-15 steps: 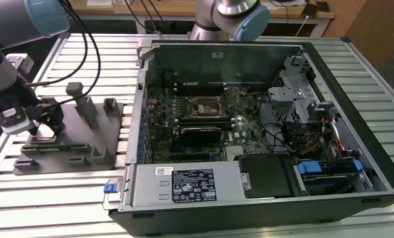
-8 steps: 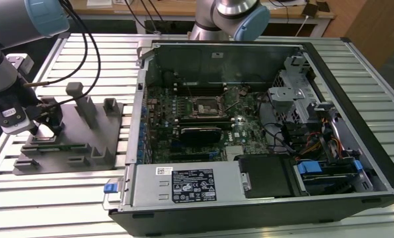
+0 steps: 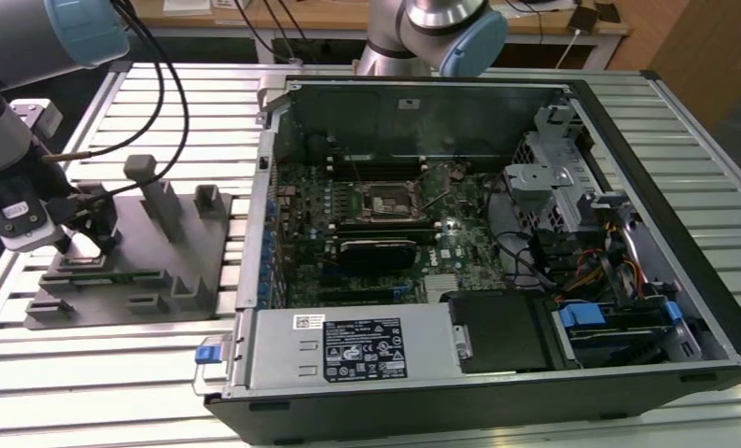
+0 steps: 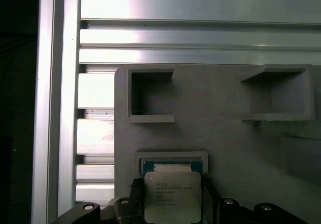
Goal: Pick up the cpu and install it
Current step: 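Pick up the cpu and move it towards the insertion slot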
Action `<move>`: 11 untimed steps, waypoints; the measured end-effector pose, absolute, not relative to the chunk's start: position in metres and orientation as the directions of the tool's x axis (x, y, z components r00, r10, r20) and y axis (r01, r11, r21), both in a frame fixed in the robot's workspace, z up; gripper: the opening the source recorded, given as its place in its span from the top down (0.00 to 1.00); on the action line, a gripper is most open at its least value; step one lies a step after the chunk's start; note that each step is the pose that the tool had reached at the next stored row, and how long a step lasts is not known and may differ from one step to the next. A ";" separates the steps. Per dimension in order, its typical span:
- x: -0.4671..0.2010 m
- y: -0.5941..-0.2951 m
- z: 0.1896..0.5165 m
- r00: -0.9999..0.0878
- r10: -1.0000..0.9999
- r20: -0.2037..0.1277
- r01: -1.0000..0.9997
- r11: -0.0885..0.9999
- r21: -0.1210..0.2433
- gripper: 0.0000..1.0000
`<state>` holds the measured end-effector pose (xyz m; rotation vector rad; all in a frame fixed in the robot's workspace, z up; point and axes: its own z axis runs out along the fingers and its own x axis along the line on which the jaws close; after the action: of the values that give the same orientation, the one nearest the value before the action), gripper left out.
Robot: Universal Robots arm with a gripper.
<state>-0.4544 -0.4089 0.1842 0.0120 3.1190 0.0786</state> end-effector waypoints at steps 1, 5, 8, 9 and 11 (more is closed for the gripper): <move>-0.454 -0.409 0.186 -1.000 0.008 -0.021 0.007 0.999 0.050 0.46; -0.454 -0.409 0.192 -1.000 0.008 -0.021 0.007 0.999 0.051 0.46; -0.454 -0.409 0.199 -1.000 0.008 -0.021 0.007 0.999 0.051 0.46; -0.454 -0.409 0.202 -1.000 0.008 -0.021 0.007 0.999 0.051 0.46; -0.454 -0.409 0.208 -1.000 0.008 -0.021 0.007 0.999 0.051 0.46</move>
<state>-0.4544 -0.4089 0.2082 0.0119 3.1189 0.0801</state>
